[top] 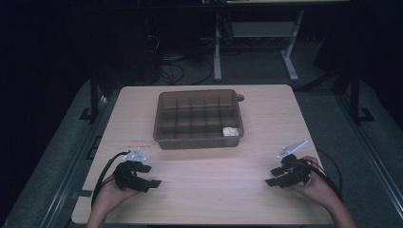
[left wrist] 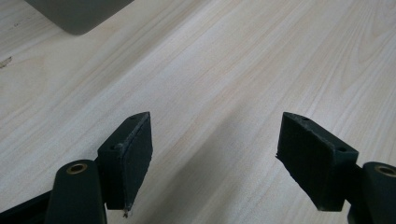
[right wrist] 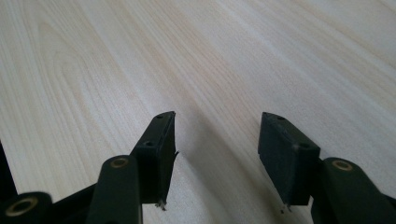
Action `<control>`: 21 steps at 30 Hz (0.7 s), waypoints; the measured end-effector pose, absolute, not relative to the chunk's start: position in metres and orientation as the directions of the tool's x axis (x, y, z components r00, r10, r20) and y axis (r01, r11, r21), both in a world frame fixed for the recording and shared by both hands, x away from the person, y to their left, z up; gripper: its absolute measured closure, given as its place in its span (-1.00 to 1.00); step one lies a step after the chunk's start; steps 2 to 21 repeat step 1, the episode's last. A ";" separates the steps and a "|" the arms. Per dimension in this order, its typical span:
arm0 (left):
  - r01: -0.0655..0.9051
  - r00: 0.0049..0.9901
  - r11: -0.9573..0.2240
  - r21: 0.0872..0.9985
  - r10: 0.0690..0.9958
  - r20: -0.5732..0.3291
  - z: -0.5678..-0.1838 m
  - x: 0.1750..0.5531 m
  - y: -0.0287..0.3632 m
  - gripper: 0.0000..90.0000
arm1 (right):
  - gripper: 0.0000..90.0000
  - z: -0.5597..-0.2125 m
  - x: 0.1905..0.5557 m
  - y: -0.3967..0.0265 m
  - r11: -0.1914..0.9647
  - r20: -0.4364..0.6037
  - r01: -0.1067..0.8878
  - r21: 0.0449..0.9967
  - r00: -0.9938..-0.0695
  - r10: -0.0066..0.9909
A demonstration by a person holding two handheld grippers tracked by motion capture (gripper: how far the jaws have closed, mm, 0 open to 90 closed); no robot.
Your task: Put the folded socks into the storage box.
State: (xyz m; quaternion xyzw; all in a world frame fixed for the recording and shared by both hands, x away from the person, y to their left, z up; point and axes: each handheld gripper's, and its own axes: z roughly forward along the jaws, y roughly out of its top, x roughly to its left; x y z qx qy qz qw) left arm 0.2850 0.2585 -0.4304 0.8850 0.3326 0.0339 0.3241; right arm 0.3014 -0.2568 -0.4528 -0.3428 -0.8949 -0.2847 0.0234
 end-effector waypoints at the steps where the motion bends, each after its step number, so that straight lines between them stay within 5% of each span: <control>1: 0.565 0.777 -0.569 0.597 0.611 -0.153 -0.430 0.285 0.259 -0.42 | 0.01 -0.453 0.301 -0.257 0.604 0.233 0.623 0.498 -0.767 0.598; 21: 0.565 0.777 -0.569 0.597 0.611 -0.153 -0.430 0.285 0.259 -0.42 | 0.01 -0.453 0.301 -0.257 0.604 0.233 0.623 0.498 -0.767 0.598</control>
